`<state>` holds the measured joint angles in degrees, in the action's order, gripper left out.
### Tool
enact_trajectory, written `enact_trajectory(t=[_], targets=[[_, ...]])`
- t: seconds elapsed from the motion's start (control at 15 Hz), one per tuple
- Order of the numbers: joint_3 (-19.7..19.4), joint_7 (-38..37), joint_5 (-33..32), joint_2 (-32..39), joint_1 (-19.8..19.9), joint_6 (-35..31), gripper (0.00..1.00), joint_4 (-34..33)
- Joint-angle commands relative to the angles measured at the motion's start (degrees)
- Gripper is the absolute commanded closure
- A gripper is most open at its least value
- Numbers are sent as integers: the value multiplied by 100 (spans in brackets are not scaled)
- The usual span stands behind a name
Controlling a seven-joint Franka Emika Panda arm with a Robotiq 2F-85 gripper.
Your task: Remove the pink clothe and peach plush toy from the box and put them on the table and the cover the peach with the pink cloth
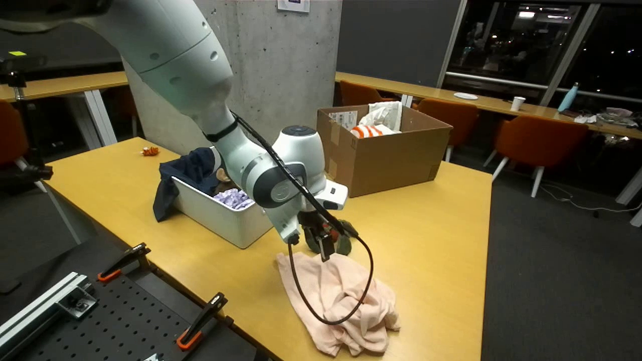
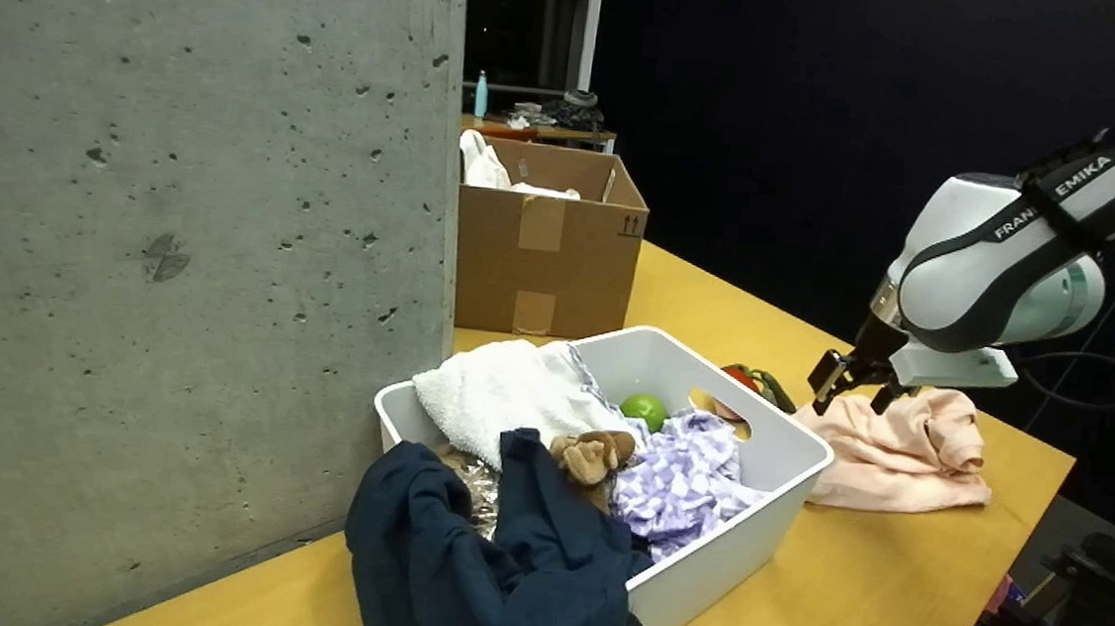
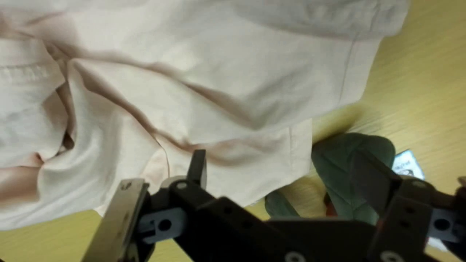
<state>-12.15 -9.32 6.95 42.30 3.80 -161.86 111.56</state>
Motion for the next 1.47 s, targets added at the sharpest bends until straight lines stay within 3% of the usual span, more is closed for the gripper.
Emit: enact_trajectory(t=[0.0, 0.13, 0.8, 1.4], targets=[[-294, -444, -298, -255, -440, 82, 0, 526], [-364, -600, -395, -198, -576, 93, 0, 643], [118, -453, -337, 356, -497, -231, 0, 595], [222, -224, -329, 584, -390, -716, 0, 536]])
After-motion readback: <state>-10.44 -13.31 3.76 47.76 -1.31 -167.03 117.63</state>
